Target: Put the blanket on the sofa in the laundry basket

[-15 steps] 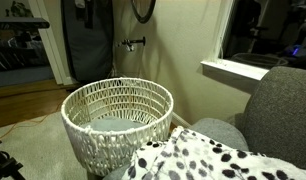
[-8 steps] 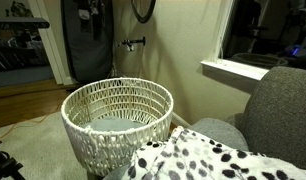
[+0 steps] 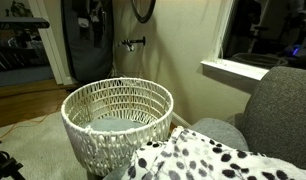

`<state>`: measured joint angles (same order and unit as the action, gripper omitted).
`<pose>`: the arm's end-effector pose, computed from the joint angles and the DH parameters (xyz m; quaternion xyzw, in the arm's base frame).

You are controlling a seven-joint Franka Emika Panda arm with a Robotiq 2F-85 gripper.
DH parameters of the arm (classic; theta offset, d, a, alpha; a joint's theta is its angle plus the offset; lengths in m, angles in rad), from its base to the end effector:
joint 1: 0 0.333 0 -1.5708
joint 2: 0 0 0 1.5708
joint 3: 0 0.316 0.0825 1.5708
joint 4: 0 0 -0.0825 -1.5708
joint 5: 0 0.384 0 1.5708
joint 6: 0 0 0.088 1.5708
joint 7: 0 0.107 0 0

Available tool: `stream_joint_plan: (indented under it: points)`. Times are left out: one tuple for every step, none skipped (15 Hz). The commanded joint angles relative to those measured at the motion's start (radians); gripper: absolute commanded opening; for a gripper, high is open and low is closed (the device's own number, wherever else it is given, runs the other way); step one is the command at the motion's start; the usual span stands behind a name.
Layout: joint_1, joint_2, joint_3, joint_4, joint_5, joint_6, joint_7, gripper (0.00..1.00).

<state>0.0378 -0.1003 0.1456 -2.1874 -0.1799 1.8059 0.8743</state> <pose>0.4752 0.0737 0.4115 0.9379 -0.3039 -0.0754 0.1491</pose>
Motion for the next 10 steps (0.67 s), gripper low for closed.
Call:
stream_joint_plan:
  points:
    - [0.011, 0.011, -0.012, 0.007, 0.002, -0.007, -0.002, 1.00]
    - [0.008, 0.032, -0.013, 0.015, -0.002, -0.006, 0.012, 1.00]
    - [0.008, 0.040, -0.014, 0.015, -0.006, -0.002, 0.017, 1.00]
    - [0.006, 0.054, -0.016, 0.017, -0.018, -0.001, 0.024, 1.00]
    - [0.007, 0.066, -0.018, 0.021, -0.025, -0.004, 0.033, 1.00]
    - [0.007, 0.079, -0.022, 0.024, -0.030, -0.005, 0.042, 1.00]
    - [0.008, 0.092, -0.027, 0.028, -0.031, -0.006, 0.046, 1.00]
    - [0.009, 0.107, -0.032, 0.032, -0.029, -0.004, 0.048, 1.00]
    - [0.009, 0.122, -0.038, 0.038, -0.026, -0.004, 0.049, 1.00]
    - [0.010, 0.141, -0.044, 0.044, -0.025, -0.001, 0.048, 1.00]
